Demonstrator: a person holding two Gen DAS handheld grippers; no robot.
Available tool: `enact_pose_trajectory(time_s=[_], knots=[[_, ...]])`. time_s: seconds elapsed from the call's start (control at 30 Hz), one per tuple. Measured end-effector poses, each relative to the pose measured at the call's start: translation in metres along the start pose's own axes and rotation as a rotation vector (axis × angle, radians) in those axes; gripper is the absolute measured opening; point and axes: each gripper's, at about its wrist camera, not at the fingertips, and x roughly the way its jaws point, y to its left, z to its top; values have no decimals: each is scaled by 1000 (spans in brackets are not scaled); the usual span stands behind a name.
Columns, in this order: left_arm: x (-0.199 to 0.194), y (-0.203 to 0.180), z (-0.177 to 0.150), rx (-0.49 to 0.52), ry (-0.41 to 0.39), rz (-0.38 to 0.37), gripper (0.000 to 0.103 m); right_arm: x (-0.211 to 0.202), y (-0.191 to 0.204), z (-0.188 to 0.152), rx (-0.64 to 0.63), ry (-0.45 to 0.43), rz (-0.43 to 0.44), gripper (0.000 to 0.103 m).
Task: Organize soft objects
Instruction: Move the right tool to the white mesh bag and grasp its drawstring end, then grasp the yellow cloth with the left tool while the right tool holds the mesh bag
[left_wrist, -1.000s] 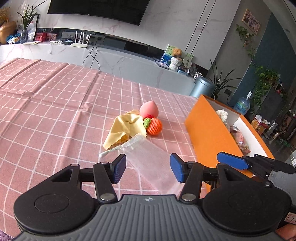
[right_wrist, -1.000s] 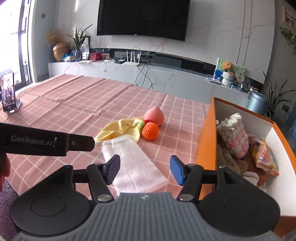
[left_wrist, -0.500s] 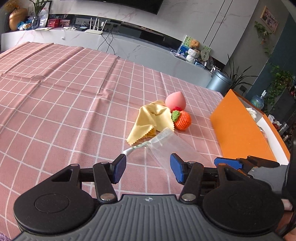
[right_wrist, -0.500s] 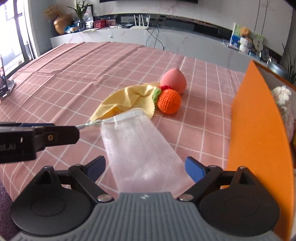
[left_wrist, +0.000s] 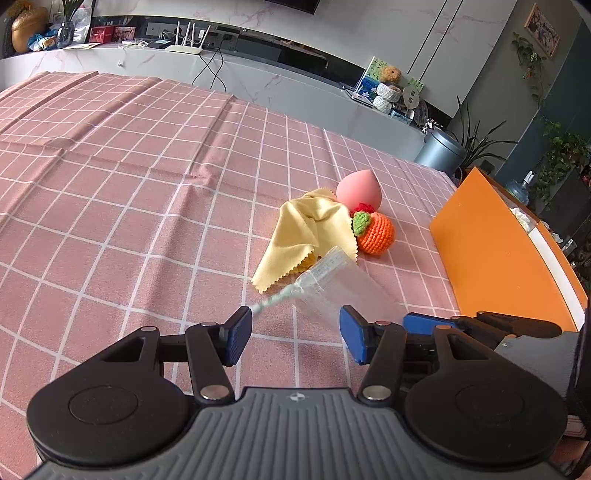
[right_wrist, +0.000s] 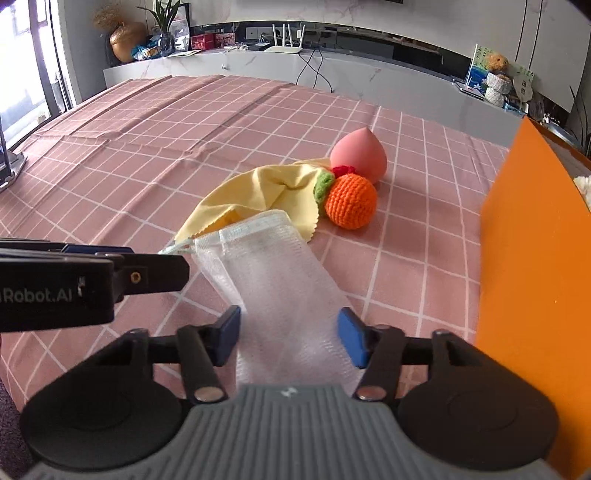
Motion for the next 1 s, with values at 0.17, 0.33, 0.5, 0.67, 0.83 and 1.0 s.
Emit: enact_pose_trajectory(time_s=[0.17,0.33,0.5,0.67,0.83,1.0], knots=[[2,-2,4,18,-8,-18,63,0,-1,1,-22,-14,-31,0],[4,-5,13,85,-27,-6,63,-11,-9,5,51,-54,-113,0],[17,-9,30,153,-56,-1,75,-7,-23,19,149,-65,-163,0],[41,-21,47,227,-78,-29,85,4,-30,23,204,-36,-204,0],[74,-29,55,297,-27,13,85,11,-37,22,266,-29,-227,0],[93,-29,55,292,2,34,71,19,-38,21,263,-22,-212,0]])
